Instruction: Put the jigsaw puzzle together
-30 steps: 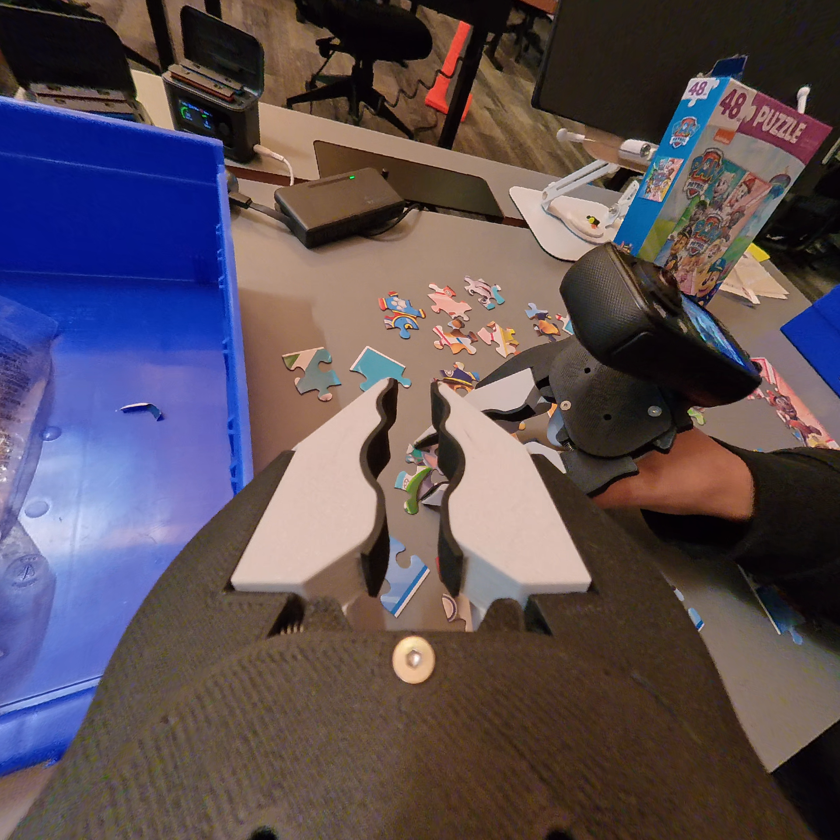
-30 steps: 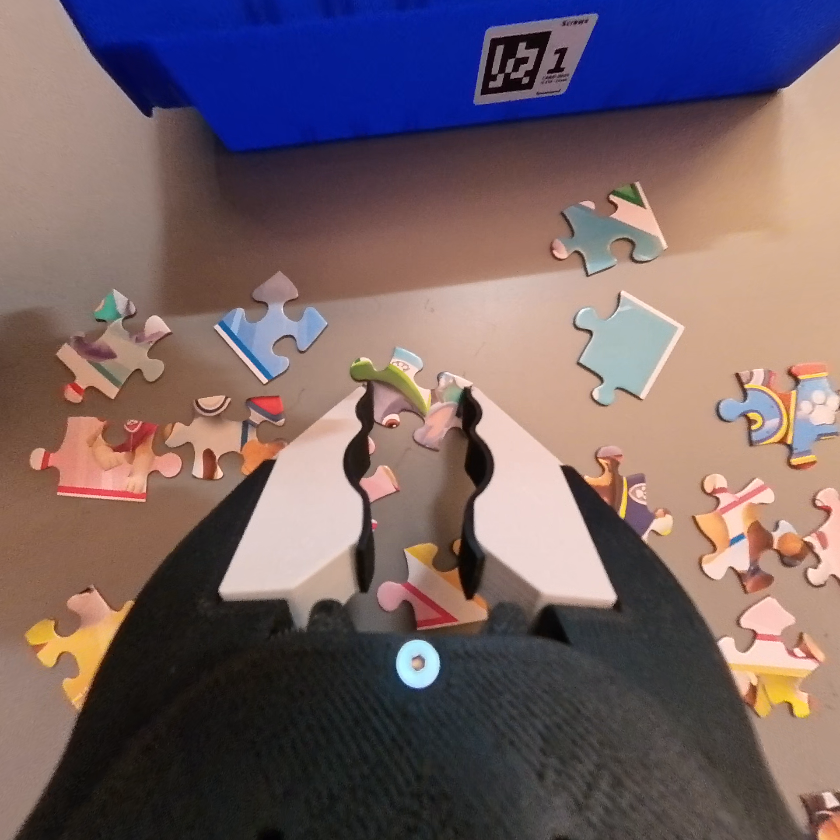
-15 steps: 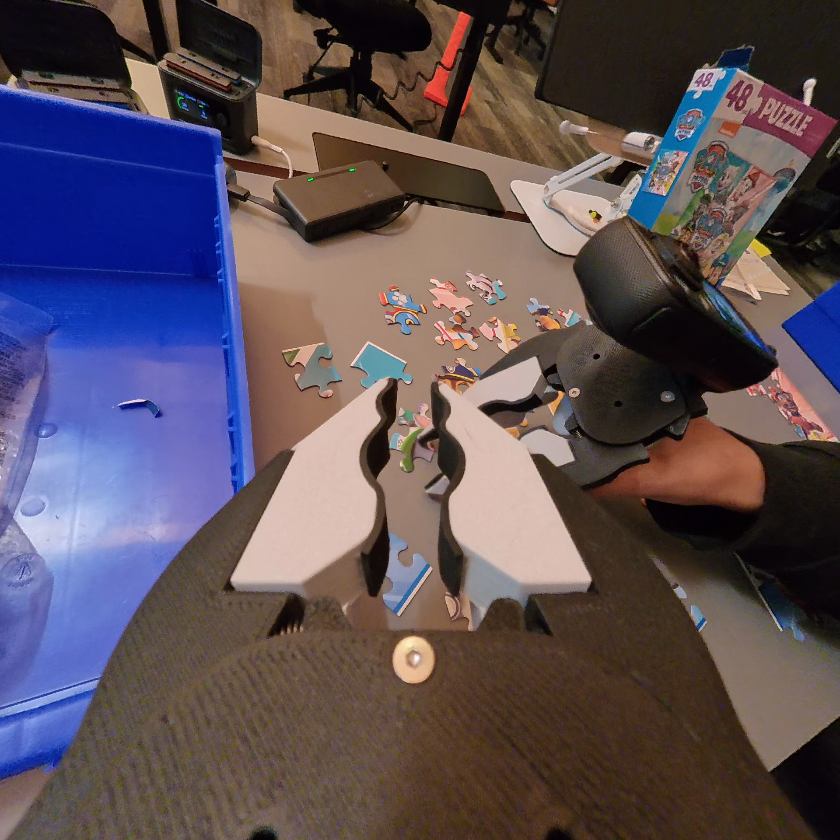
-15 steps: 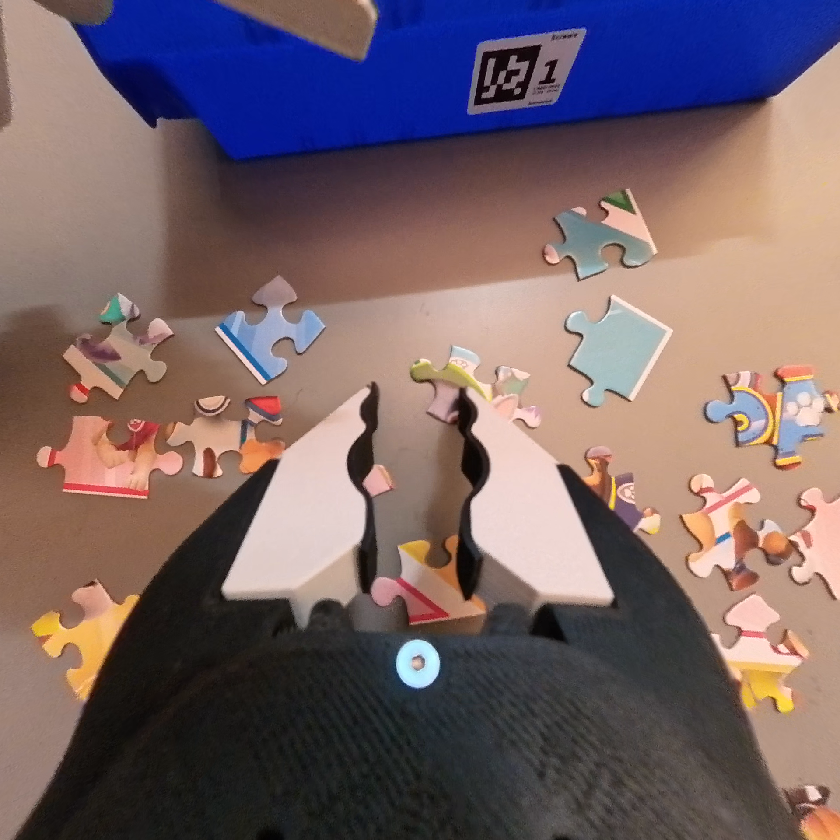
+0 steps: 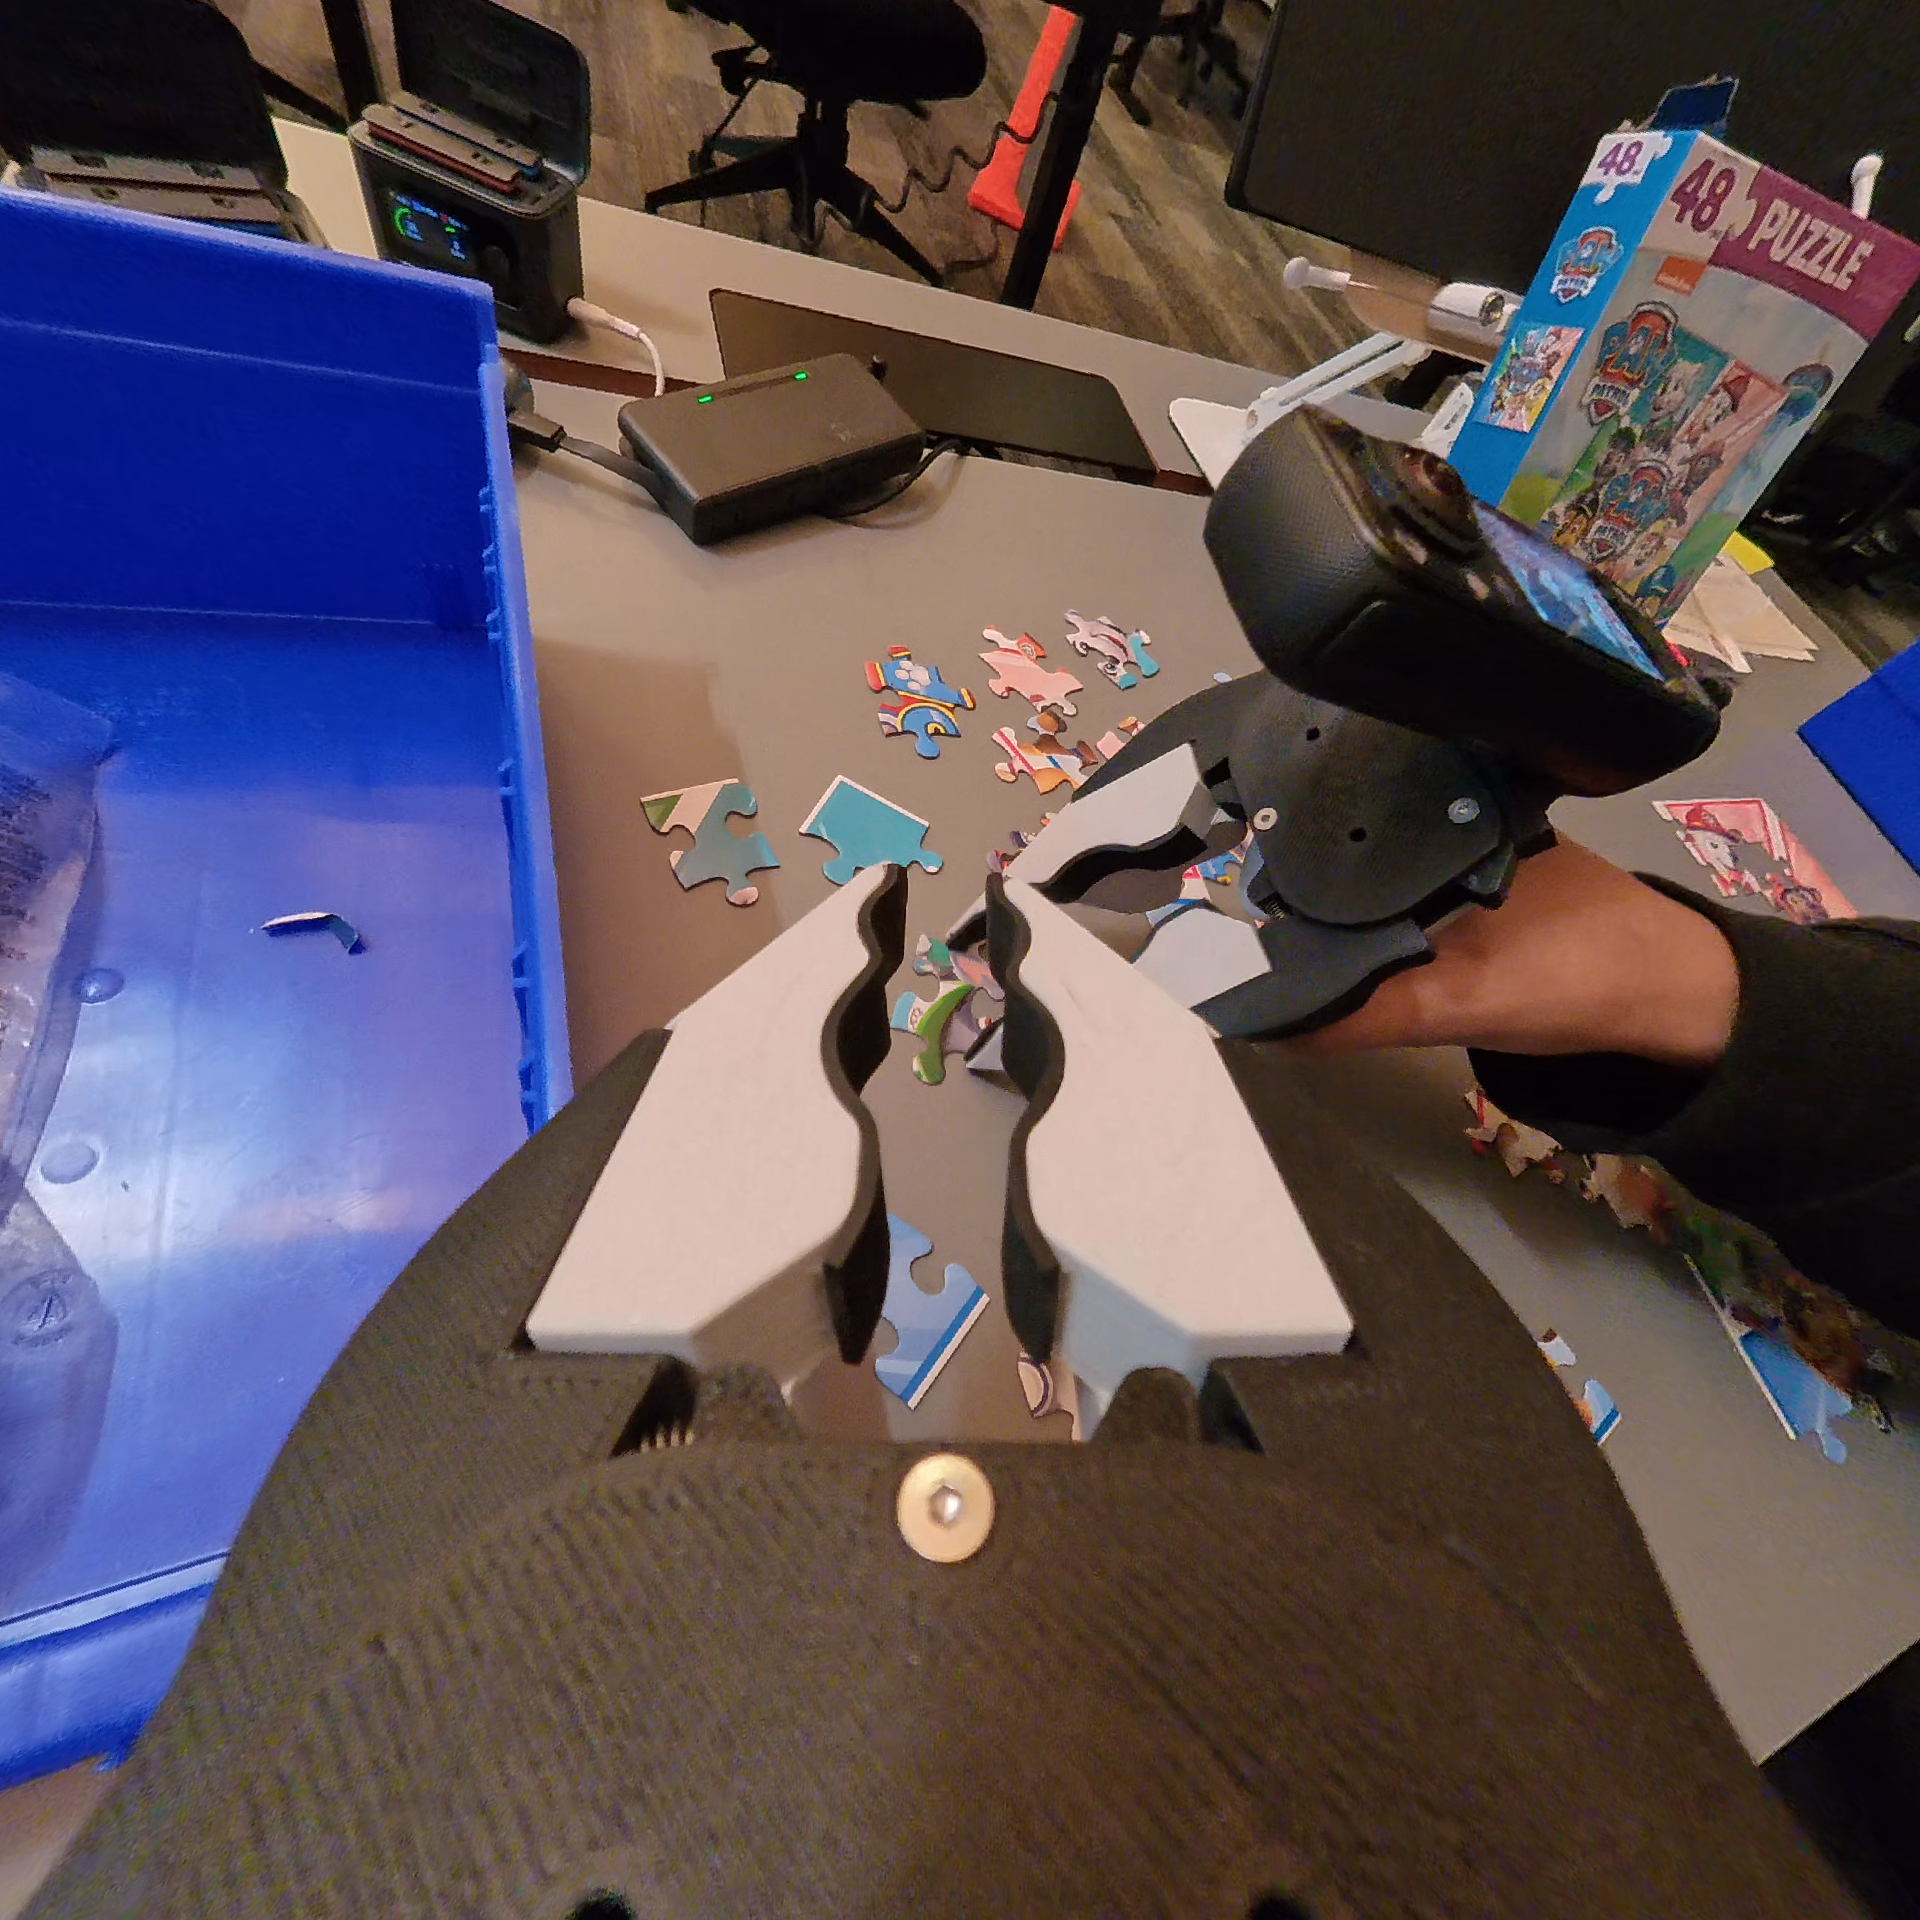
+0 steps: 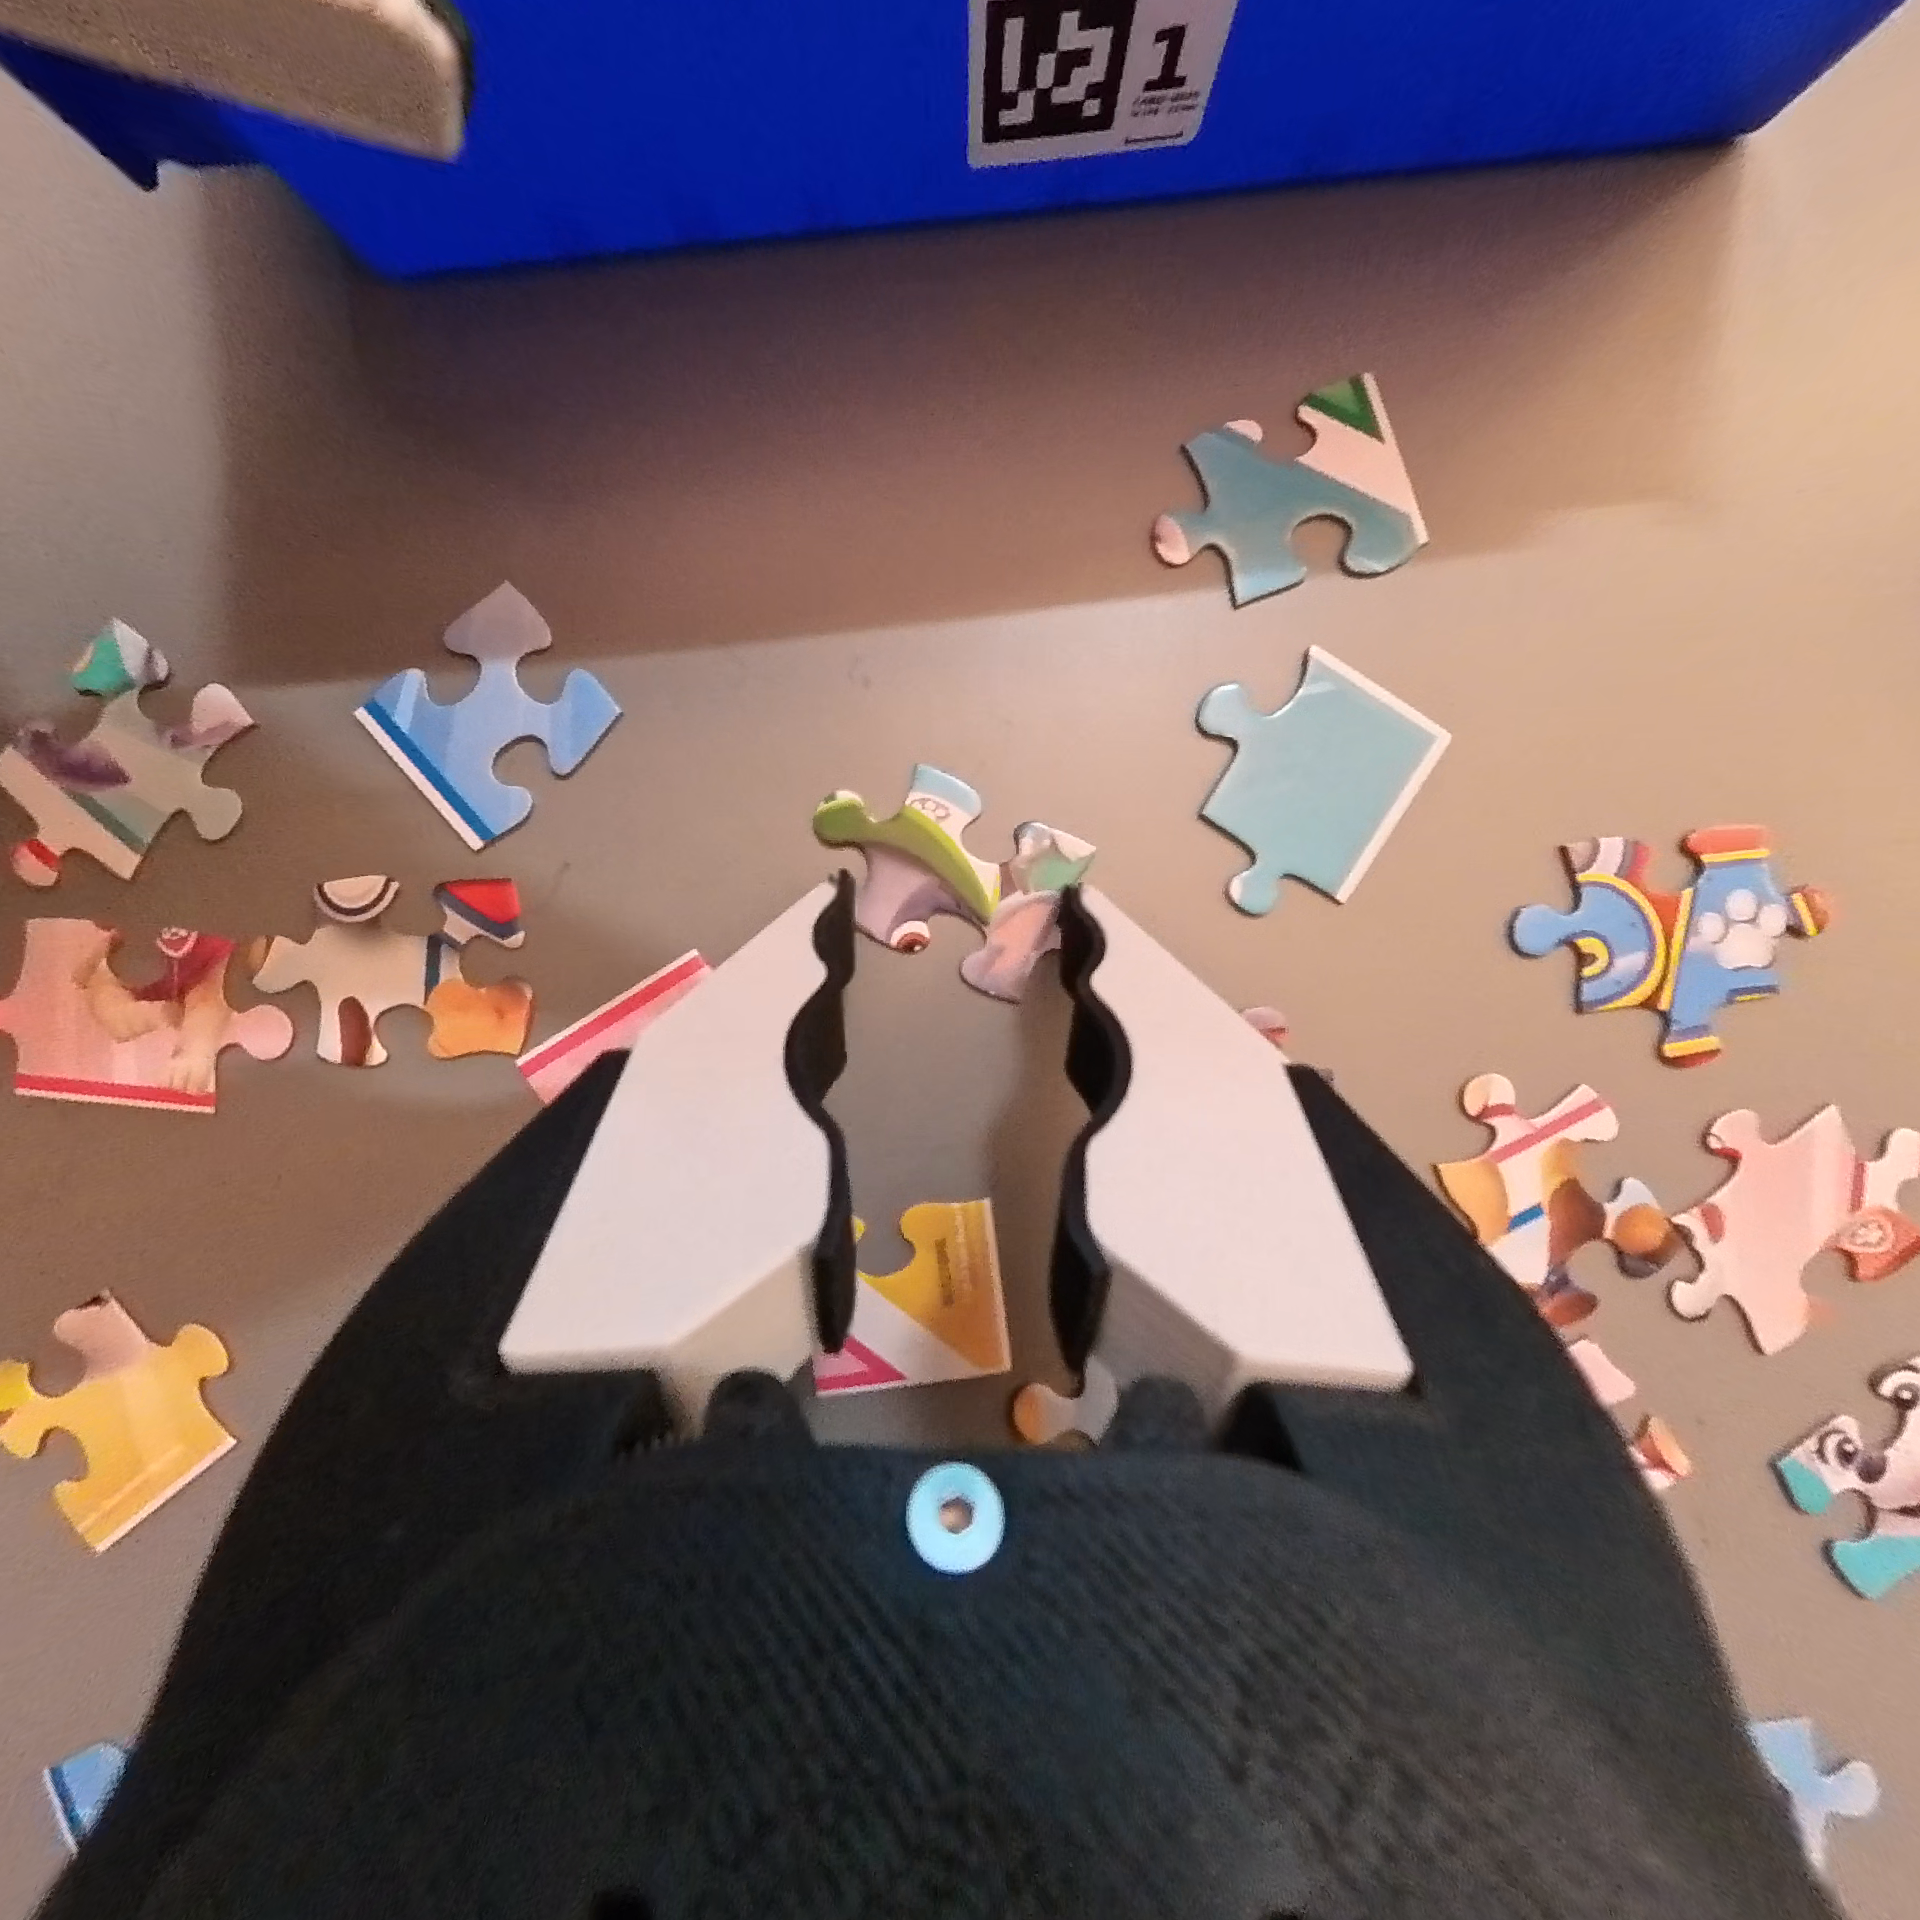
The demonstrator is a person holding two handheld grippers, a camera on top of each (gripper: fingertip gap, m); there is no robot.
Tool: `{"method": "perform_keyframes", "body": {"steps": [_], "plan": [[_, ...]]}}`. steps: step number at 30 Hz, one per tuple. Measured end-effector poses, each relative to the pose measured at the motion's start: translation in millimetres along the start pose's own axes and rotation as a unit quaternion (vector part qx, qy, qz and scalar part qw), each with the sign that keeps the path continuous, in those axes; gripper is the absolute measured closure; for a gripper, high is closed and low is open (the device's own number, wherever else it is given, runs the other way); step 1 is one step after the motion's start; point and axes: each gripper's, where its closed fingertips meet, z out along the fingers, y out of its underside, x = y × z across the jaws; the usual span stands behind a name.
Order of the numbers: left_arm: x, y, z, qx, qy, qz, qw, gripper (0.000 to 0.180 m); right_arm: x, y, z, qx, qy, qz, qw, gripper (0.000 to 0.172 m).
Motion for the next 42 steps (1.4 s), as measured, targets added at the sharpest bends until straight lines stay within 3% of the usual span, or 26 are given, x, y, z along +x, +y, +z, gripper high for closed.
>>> {"method": "perform_keyframes", "body": {"steps": [18,19,20,22,27,30,34,38,42], "plan": [[0.0,-2.2,-2.5,0.006,0.003,0.0,1.0,0.168,-4.6,-1.7,-3.1,-0.003,-0.011,-0.004,1.0,0.135],[-0.1,-1.9,-2.1,0.006,0.003,0.0,1.0,0.168,-6.8,-3.9,-5.7,0.004,-0.017,-0.009,1.0,0.163],[-0.2,-1.7,-1.7,0.005,0.003,0.0,1.0,0.168,-8.0,-7.5,-9.1,0.017,-0.02,-0.012,1.0,0.172],[0.3,-1.3,-0.8,0.004,0.005,-0.001,1.0,0.168,-5.6,-7.6,-14.9,0.016,-0.012,-0.008,1.0,0.157],[3.8,1.3,4.0,-0.006,0.008,0.004,1.0,0.167,12.4,-6.7,-26.7,0.028,0.027,-0.01,0.999,0.149],[6.9,0.7,5.2,-0.007,0.009,0.008,1.0,0.167,33.1,-5.2,-23.0,0.033,0.037,0.032,0.998,0.115],[7.7,0.7,5.6,-0.007,0.009,0.008,1.0,0.167,44.4,-4.1,-3.6,0.027,0.006,0.088,0.996,0.09],[4.4,1.2,4.6,-0.005,0.007,0.005,1.0,0.167,50.7,-6.4,6.0,0.022,0.029,0.071,0.997,0.088],[2.2,2.3,5.8,-0.005,0.01,0.0,1.0,0.167,48.5,-5.7,5.5,0.013,0.036,0.057,0.998,0.102]]}}
